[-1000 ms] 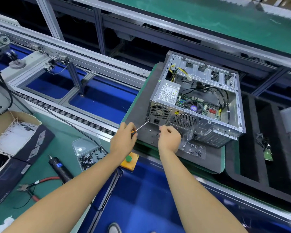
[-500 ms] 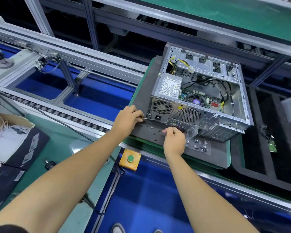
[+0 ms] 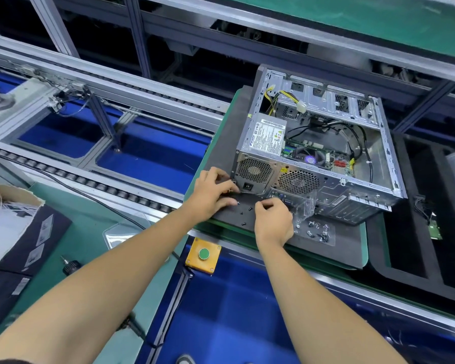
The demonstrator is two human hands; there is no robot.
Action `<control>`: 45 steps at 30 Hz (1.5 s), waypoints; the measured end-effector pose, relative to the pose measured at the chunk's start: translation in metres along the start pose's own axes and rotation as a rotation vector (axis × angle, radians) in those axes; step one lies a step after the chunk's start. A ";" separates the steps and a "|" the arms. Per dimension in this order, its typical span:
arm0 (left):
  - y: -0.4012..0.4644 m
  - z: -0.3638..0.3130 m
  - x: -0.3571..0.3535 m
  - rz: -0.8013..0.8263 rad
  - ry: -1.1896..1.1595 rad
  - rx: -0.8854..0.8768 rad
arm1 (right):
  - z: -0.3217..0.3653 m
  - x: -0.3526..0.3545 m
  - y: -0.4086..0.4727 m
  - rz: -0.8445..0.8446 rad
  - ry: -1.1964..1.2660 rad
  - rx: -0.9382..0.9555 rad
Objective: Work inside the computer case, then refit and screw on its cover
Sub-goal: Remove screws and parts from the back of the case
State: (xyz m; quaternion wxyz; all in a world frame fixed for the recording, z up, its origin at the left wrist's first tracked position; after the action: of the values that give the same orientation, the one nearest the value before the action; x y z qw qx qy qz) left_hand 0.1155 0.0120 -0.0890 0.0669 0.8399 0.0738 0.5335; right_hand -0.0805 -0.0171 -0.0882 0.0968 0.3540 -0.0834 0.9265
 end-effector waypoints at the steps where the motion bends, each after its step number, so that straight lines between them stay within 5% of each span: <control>1: -0.001 -0.001 0.000 0.026 0.017 -0.005 | 0.000 0.000 0.000 -0.013 0.002 -0.001; 24: 0.005 -0.009 0.016 0.022 -0.072 0.226 | 0.001 0.003 -0.033 -0.129 0.313 0.225; 30: -0.014 -0.004 0.028 -0.183 -0.311 0.229 | 0.012 -0.005 -0.053 -0.096 0.563 0.263; 36: -0.042 -0.019 0.047 -0.348 -0.769 0.407 | 0.074 -0.019 -0.083 0.227 0.795 0.161; 39: -0.051 -0.044 0.059 -0.343 -0.876 0.487 | 0.108 -0.014 -0.091 0.366 0.856 0.005; 45: -0.066 -0.087 0.090 -0.294 -1.124 0.672 | 0.145 0.029 -0.107 0.361 0.851 -0.045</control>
State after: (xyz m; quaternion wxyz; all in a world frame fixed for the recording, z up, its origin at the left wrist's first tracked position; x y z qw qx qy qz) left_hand 0.0706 0.0969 0.0149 -0.0977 0.9464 0.3035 -0.0516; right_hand 0.0164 0.0577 0.0470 -0.0329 -0.0801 -0.1166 0.9894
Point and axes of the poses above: each hand's wrist, its own y-axis towards the middle knuckle, its own x-axis out of the back of the hand, z = x × y, the point moved 3 cm from there along y, towards the middle knuckle, and after that the axes turned 6 degrees about y, right-handed, at the moved point
